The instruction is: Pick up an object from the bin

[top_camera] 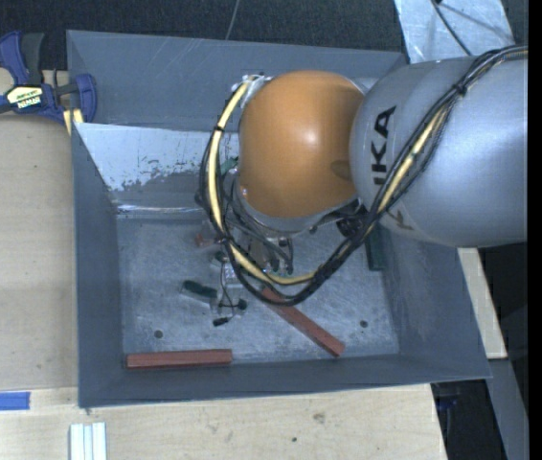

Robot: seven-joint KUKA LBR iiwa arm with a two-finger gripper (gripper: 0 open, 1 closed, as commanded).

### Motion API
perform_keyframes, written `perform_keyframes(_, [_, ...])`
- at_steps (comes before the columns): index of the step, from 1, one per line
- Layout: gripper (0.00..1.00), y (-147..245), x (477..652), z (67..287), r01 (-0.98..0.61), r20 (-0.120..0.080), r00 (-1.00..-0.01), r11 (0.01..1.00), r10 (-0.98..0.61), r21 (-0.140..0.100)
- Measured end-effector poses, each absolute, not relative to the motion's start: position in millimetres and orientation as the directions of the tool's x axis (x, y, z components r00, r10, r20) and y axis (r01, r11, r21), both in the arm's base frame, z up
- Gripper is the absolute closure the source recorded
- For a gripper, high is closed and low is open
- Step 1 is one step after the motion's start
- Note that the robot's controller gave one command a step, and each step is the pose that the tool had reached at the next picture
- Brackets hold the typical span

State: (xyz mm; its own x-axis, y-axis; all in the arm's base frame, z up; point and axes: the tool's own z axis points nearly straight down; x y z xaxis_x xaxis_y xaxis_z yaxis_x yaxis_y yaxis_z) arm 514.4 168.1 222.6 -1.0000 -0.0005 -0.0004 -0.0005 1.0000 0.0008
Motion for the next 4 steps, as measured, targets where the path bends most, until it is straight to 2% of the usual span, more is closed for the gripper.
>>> perform_keyframes(1, [0.00, 167.7, 515.3, 223.6, 0.001, -0.003, -1.000, 1.000, 0.001, 0.001])
perform_keyframes(2, [0.00, 167.9, 529.5, 183.7, -0.110, -0.006, -0.994, 0.994, -0.110, 0.001])
perform_keyframes(3, [0.00, 149.1, 524.1, 117.4, -0.130, -0.007, -0.992, 0.992, -0.130, 0.001])
perform_keyframes(4, [1.00, 106.3, 561.3, 76.0, -0.170, -0.005, -0.985, 0.985, -0.170, 0.001])
